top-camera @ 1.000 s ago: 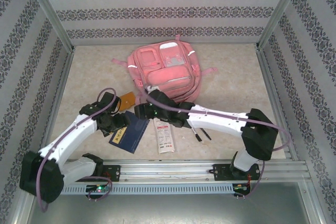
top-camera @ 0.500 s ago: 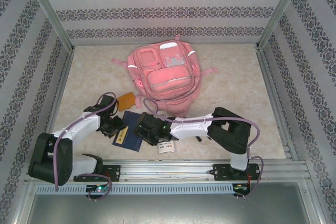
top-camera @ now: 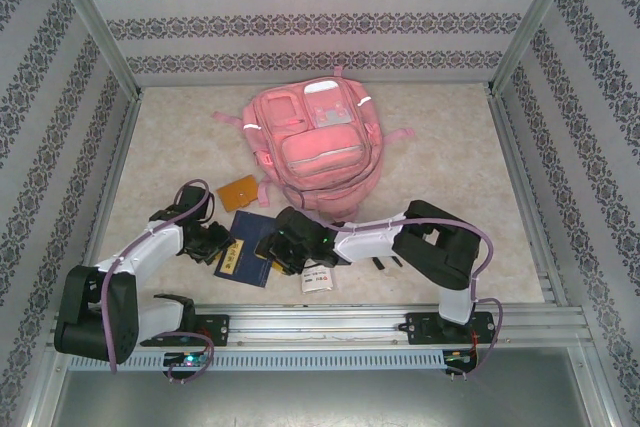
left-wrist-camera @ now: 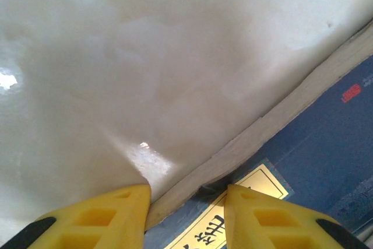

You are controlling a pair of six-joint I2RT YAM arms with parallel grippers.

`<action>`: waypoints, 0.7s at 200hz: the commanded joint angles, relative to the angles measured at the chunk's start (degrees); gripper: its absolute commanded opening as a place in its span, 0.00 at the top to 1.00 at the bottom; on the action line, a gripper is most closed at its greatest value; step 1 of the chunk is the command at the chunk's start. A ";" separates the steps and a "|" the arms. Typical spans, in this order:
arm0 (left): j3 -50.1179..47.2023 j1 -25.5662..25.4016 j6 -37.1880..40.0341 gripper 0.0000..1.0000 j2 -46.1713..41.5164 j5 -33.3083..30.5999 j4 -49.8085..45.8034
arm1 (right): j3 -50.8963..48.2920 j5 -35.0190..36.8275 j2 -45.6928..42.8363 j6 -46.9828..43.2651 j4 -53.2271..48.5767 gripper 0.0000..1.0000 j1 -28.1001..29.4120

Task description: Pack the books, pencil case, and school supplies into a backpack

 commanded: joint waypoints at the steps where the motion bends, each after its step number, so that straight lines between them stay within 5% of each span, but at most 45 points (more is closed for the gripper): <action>1: -3.94 0.31 -2.26 0.64 2.30 0.88 -0.42 | 2.00 -1.81 6.88 -4.27 34.43 0.50 -0.04; 65: -4.34 1.14 -2.77 0.66 0.72 0.64 -0.14 | 1.29 -1.99 7.32 -6.22 40.82 0.53 0.80; 108: -2.75 1.20 -0.83 0.64 -1.50 2.02 -0.96 | -0.94 -1.20 7.82 -6.22 39.18 0.84 0.54; 140: 5.24 1.23 0.82 0.55 -9.56 -1.94 -8.27 | -5.40 0.73 2.03 -9.86 32.51 0.91 0.16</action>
